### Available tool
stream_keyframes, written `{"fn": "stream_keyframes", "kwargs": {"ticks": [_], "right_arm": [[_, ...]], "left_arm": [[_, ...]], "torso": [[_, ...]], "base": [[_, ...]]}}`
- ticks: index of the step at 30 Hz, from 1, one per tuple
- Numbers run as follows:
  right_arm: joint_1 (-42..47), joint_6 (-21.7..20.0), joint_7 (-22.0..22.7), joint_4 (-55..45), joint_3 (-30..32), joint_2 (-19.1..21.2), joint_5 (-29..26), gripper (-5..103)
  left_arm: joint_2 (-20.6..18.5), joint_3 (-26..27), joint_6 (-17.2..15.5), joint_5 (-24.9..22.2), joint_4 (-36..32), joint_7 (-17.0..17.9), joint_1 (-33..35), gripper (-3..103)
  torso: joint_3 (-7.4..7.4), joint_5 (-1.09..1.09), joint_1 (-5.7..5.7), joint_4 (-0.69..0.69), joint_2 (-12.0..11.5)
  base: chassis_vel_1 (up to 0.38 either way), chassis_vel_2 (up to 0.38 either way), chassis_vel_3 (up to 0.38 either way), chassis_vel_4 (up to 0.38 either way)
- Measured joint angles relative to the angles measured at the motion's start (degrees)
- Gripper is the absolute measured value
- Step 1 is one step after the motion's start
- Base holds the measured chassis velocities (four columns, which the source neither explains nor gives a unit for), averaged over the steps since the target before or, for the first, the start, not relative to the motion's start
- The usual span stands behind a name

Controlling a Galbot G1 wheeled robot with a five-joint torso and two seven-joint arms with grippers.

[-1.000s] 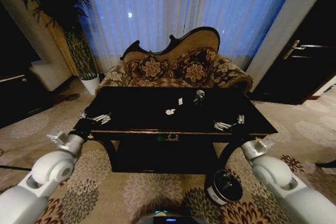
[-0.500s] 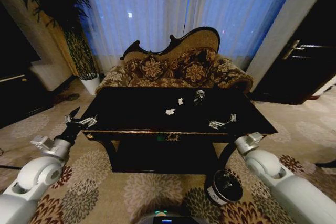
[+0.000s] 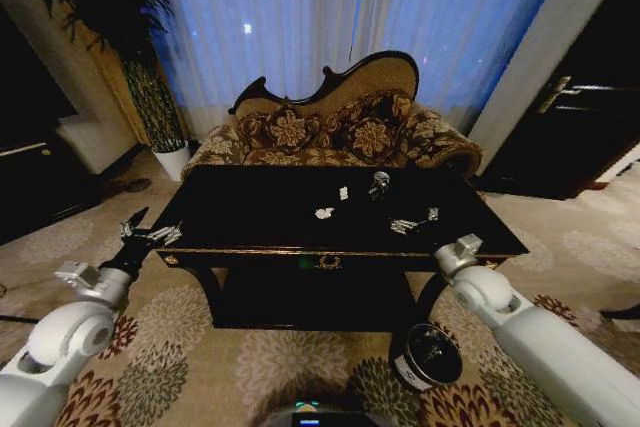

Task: Move to the front of the table and place the trash on the table into the trash bin.

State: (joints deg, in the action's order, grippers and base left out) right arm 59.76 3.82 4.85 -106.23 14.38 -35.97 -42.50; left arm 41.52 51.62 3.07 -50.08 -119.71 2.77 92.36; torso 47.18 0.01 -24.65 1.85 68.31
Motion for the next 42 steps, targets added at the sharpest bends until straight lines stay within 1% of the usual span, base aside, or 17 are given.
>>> {"fn": "stream_keyframes", "kwargs": {"ticks": [4, 6, 9, 11, 14, 22, 26, 29, 36, 42], "right_arm": [[-4.3, -0.8, 0.3, 1.6, -4.4, 0.5, -1.0, 100], [-5.2, -0.9, 0.4, 2.1, -5.3, 0.5, -1.1, 100], [-8.8, -1.4, 0.9, 3.7, -9.3, 0.2, -1.6, 100], [-9.8, -1.5, 1.0, 4.0, -10.1, 0.1, -1.8, 100], [-14.4, -2.3, 1.5, 6.3, -13.3, -0.7, -4.0, 100], [-19.6, -2.9, 2.0, 10.4, -15.8, -2.0, -6.7, 100], [-22.1, -3.1, 2.3, 11.5, -18.1, -2.9, -6.9, 100], [-24.8, -3.3, 2.6, 13.1, -21.0, -3.9, -7.1, 100], [-27.1, -3.5, 2.7, 15.6, -23.3, -5.2, -7.5, 100], [-29.7, -3.8, 3.0, 19.5, -25.2, -8.3, -8.0, 100]], "left_arm": [[0.0, 0.0, 0.0, 0.0, 0.0, 0.0, 0.0, 100], [0.0, -0.1, 0.0, 0.0, 0.0, 0.0, 0.0, 100], [0.0, -0.1, -0.1, 0.0, 0.0, 0.0, 0.0, 100], [0.0, -0.1, -0.1, 0.0, 0.0, 0.0, 0.0, 100], [0.0, -0.1, -0.1, 0.0, -0.1, 0.1, -0.1, 100], [-0.1, -0.1, -0.1, 0.0, -0.1, 0.1, -0.1, 100], [-0.1, -0.1, -0.1, 0.0, -0.1, 0.1, -0.1, 100], [-0.1, -0.1, -0.1, 0.0, -0.1, 0.1, -0.1, 100], [-0.1, -0.1, -0.1, 0.0, -0.1, 0.1, -0.1, 100], [-0.1, -0.2, -0.1, 0.0, -0.1, 0.1, -0.1, 100]], "torso": [[0.0, -0.01, 0.0, 0.0, 0.0], [0.0, -0.01, 0.0, 0.0, 0.0], [0.0, -0.02, 0.0, 0.01, 0.0], [0.0, -0.01, 0.0, 0.0, 0.0], [0.0, -0.01, 0.0, 0.0, 0.0], [0.0, -0.01, 0.0, 0.01, 0.0], [0.0, -0.01, 0.0, 0.01, 0.0], [0.0, 0.0, 0.0, 0.0, 0.0], [0.0, 0.0, 0.0, 0.01, 0.0], [0.0, -0.01, 0.0, 0.0, 0.0]], "base": [[0.0, 0.0, 0.0, 0.0], [0.0, 0.0, 0.0, 0.0], [0.0, 0.0, 0.0, 0.0], [0.0, 0.0, 0.0, 0.0], [0.0, 0.0, 0.0, 0.0], [0.0, 0.0, 0.0, 0.0], [0.0, 0.0, 0.0, 0.0], [0.0, 0.0, 0.0, 0.0], [0.0, 0.0, 0.0, 0.0], [0.0, 0.0, 0.0, 0.0]]}}
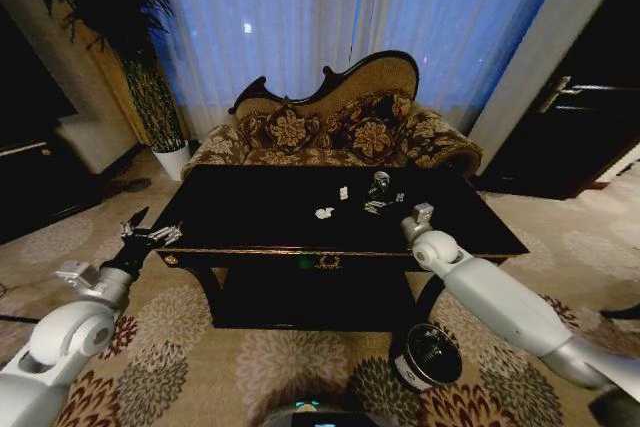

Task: Move to the front of the table and place the trash on the table into the trash bin.

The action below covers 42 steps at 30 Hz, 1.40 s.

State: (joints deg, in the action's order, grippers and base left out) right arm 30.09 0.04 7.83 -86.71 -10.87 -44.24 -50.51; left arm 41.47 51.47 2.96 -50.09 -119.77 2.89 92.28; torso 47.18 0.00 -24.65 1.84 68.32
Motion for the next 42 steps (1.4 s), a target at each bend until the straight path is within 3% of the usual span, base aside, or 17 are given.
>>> {"fn": "stream_keyframes", "kwargs": {"ticks": [6, 8, 12, 14, 17, 23, 26, 28, 29, 34, 42], "right_arm": [[-1.4, 0.0, 0.1, 0.9, -0.3, -0.5, -0.4, 100], [-1.4, 0.0, 0.2, 0.9, -0.3, -0.4, -0.5, 95], [-1.5, 0.2, 0.1, 0.8, 0.1, 0.4, -0.8, 74], [-1.4, 0.3, 0.1, 0.8, 0.2, 0.5, -0.9, 74], [-0.9, 0.5, 0.1, 0.7, 0.8, 0.7, -0.9, 57], [-0.4, 0.6, 0.0, 0.2, 1.5, 0.9, -0.8, 41], [0.1, 0.6, 0.0, -0.4, 1.8, 1.0, -0.8, 25], [0.2, 0.6, 0.0, -0.5, 1.9, 1.0, -0.7, 25], [0.4, 0.6, 0.1, -0.8, 2.1, 1.0, -0.7, 15], [1.5, 0.5, 0.7, -2.1, 3.0, 1.4, -0.7, 2], [4.2, 0.5, 0.9, -4.9, 6.7, 3.1, -0.7, 0]], "left_arm": [[0.0, 0.0, 0.0, 0.0, 0.0, 0.0, 0.0, 100], [0.0, 0.0, 0.0, 0.0, 0.0, 0.0, 0.0, 100], [0.0, 0.0, 0.0, 0.0, 0.0, 0.0, 0.0, 100], [0.0, 0.0, 0.0, 0.0, 0.0, 0.0, 0.0, 100], [0.0, 0.0, 0.0, 0.0, 0.0, 0.0, 0.0, 100], [0.0, 0.0, 0.0, 0.0, 0.0, 0.0, 0.0, 100], [0.0, 0.0, 0.0, 0.0, 0.0, 0.0, 0.0, 100], [0.0, 0.0, 0.0, 0.0, 0.0, 0.0, 0.0, 100], [0.0, 0.0, 0.0, 0.0, 0.0, 0.0, 0.0, 100], [0.0, 0.0, 0.0, 0.0, 0.0, 0.0, 0.0, 100], [0.0, 0.0, 0.0, 0.0, 0.0, 0.0, 0.0, 100]], "torso": [[0.0, 0.0, 0.0, 0.01, 0.0], [0.0, 0.0, 0.0, 0.0, 0.0], [0.0, 0.0, 0.01, 0.01, 0.0], [0.0, 0.0, 0.01, 0.01, 0.0], [0.0, 0.0, 0.01, 0.01, 0.0], [0.0, 0.0, 0.01, 0.01, 0.0], [0.0, 0.0, 0.01, 0.01, 0.0], [0.0, 0.0, 0.01, 0.01, 0.0], [0.0, 0.0, 0.01, 0.01, 0.0], [0.0, 0.0, 0.01, 0.01, 0.0], [0.0, 0.0, 0.01, 0.0, 0.0]], "base": [[0.0, 0.0, 0.0, 0.0], [0.0, 0.0, 0.0, 0.0], [0.0, 0.0, 0.0, 0.0], [0.0, 0.0, 0.0, 0.0], [0.0, 0.0, 0.0, 0.0], [0.0, 0.0, 0.0, 0.0], [0.0, 0.0, 0.0, 0.0], [0.0, 0.0, 0.0, 0.0], [0.0, 0.0, 0.0, 0.0], [0.0, 0.0, 0.0, 0.0], [0.0, 0.0, 0.0, 0.0]]}}
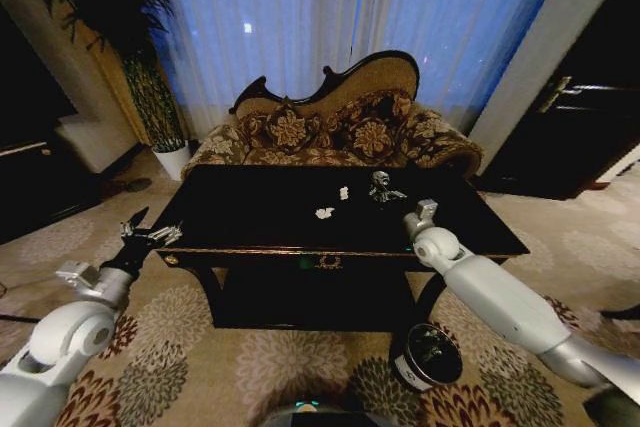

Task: Move to the front of the table and place the trash on the table into the trash bin.

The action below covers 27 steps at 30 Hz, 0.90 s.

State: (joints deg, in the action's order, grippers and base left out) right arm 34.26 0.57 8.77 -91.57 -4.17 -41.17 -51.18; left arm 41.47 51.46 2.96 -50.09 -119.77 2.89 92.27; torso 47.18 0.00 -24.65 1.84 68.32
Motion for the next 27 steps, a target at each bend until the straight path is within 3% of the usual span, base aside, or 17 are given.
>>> {"fn": "stream_keyframes", "kwargs": {"ticks": [4, 8, 9, 15, 27], "right_arm": [[2.7, 0.0, 0.0, -2.2, 3.8, 1.5, -0.3, 0], [14.3, 0.4, -1.1, -7.3, 15.7, 5.5, -1.0, 0], [14.3, 0.4, -1.1, -7.3, 15.7, 5.5, -1.0, 0], [29.1, 2.5, -2.9, -12.2, 30.5, 8.2, -0.1, 0], [48.6, 5.2, -4.8, -19.3, 48.9, 2.0, 3.0, 0]], "left_arm": [[0.0, 0.0, 0.0, 0.0, 0.0, 0.0, 0.0, 100], [0.0, 0.0, 0.0, 0.0, 0.0, 0.0, 0.0, 100], [0.0, 0.0, 0.0, 0.0, 0.0, 0.0, 0.0, 100], [0.0, 0.0, 0.0, 0.0, 0.0, 0.0, 0.0, 100], [0.0, 0.0, 0.0, 0.0, 0.0, 0.0, 0.0, 100]], "torso": [[0.0, 0.0, 0.0, 0.0, 0.0], [0.0, -0.01, 0.0, 0.0, 0.0], [0.0, -0.01, 0.0, 0.0, 0.0], [-0.01, 0.0, 0.0, 0.03, 0.0], [-0.01, 0.0, 0.01, 0.01, 0.0]], "base": [[0.0, 0.0, 0.0, 0.0], [0.0, 0.0, 0.0, 0.0], [0.0, 0.0, 0.0, 0.0], [0.0, 0.0, 0.0, 0.0], [0.0, 0.0, 0.0, 0.0]]}}
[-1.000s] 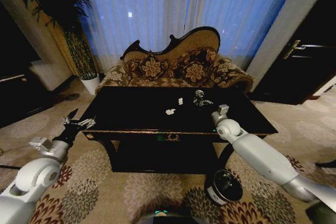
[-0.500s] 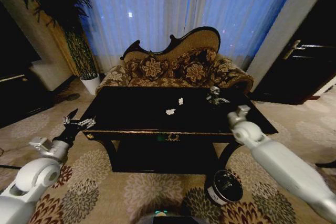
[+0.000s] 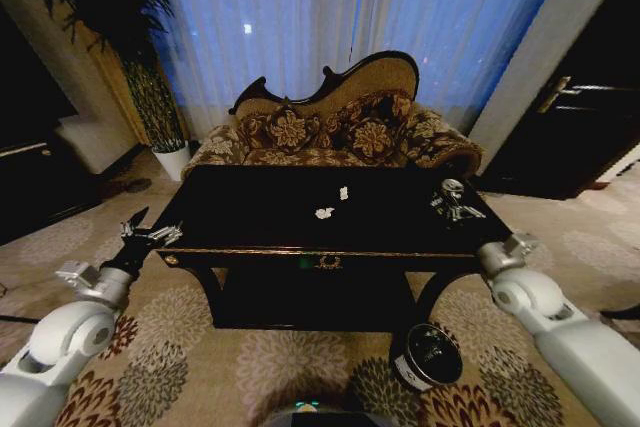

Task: Move to the front of the table and place the trash on the table into the trash bin.

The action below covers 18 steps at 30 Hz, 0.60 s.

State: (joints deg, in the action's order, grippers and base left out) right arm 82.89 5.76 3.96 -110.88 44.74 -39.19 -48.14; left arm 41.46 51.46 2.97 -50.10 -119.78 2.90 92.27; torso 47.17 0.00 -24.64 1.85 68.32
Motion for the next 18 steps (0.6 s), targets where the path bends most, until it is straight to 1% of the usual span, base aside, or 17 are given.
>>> {"fn": "stream_keyframes", "kwargs": {"ticks": [4, 5, 9, 10, 13, 18], "right_arm": [[6.8, 2.2, -2.1, -0.7, 6.8, -2.9, 1.0, 0], [6.8, 2.2, -2.1, -0.7, 6.8, -2.9, 1.0, 0], [13.7, 5.0, -5.3, -0.4, 11.6, -6.3, 1.2, 0], [13.7, 5.0, -5.3, -0.4, 11.6, -6.3, 1.2, 0], [16.5, 6.8, -6.5, 0.5, 14.0, -8.5, 1.3, 0], [17.7, 7.8, -6.6, 2.5, 15.0, -10.1, 0.7, 0]], "left_arm": [[0.0, 0.0, 0.0, 0.0, 0.0, 0.0, 0.0, 100], [0.0, 0.0, 0.0, 0.0, 0.0, 0.0, 0.0, 100], [0.0, 0.0, 0.0, 0.0, 0.0, 0.0, 0.0, 100], [0.0, 0.0, 0.0, 0.0, 0.0, 0.0, 0.0, 100], [0.0, 0.0, 0.0, 0.0, 0.0, 0.0, 0.0, 100], [0.0, 0.0, 0.0, 0.0, 0.0, 0.0, 0.0, 100]], "torso": [[0.0, 0.01, 0.0, 0.0, 0.0], [0.0, 0.01, 0.0, 0.0, 0.0], [0.0, -0.01, 0.0, 0.01, 0.0], [0.0, -0.01, 0.0, 0.01, 0.0], [0.0, 0.01, 0.0, 0.0, 0.0], [0.0, 0.0, 0.0, 0.0, 0.0]], "base": [[0.0, 0.0, 0.0, 0.0], [0.0, 0.0, 0.0, 0.0], [0.0, 0.0, 0.0, 0.0], [0.0, 0.0, 0.0, 0.0], [0.0, 0.0, 0.0, 0.0], [0.0, 0.0, 0.0, 0.0]]}}
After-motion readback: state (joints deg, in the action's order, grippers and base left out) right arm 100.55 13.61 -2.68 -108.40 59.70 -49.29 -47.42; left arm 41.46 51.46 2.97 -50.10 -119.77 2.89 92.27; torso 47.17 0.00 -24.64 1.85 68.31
